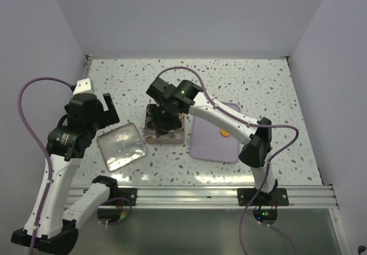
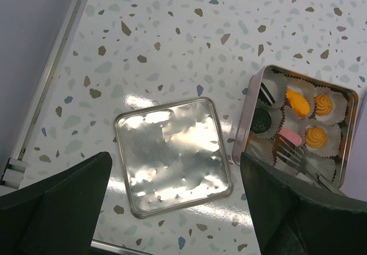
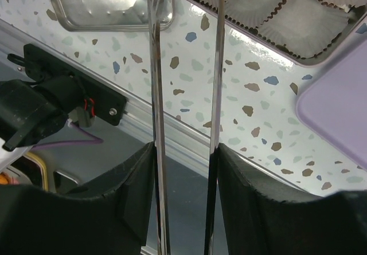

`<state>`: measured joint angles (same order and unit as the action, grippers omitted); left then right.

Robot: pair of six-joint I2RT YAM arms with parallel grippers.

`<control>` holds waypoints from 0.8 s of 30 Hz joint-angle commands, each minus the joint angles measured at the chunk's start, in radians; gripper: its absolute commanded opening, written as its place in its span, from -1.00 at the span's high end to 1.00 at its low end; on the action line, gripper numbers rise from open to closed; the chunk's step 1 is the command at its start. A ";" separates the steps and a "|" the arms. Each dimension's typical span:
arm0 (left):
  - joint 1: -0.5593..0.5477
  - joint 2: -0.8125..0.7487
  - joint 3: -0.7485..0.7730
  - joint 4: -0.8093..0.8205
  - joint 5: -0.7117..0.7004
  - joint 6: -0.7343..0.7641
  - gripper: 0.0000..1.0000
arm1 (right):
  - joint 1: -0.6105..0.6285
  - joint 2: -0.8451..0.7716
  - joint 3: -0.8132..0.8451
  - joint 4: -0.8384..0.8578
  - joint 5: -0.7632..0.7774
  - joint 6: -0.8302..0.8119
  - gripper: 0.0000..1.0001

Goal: Pack the cookies

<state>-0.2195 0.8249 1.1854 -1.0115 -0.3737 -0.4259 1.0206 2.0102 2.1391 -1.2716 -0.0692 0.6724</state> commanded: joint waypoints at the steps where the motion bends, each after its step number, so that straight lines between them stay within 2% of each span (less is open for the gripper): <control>1: -0.007 -0.006 0.003 0.031 0.005 0.022 -1.00 | 0.003 -0.013 0.039 -0.003 0.022 -0.016 0.04; 7: -0.007 -0.003 0.010 0.033 0.010 0.029 -1.00 | -0.016 -0.062 0.097 -0.063 0.068 -0.017 0.03; 10: -0.015 0.006 0.016 0.036 0.015 0.038 -1.00 | -0.062 -0.157 0.026 -0.060 0.100 -0.010 0.03; 15: -0.026 0.029 0.036 0.044 0.045 0.049 -1.00 | -0.191 -0.390 -0.250 -0.029 0.124 -0.016 0.04; 18: -0.035 0.042 0.039 0.053 0.045 0.055 -1.00 | -0.282 -0.468 -0.385 -0.041 0.154 -0.034 0.04; 24: -0.066 0.089 0.085 0.067 0.019 0.072 -1.00 | -0.310 -0.594 -0.588 -0.075 0.216 -0.024 0.03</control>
<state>-0.2661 0.8993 1.2064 -1.0084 -0.3439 -0.3946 0.7002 1.4429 1.6154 -1.3277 0.0998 0.6529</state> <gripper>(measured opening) 0.997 0.485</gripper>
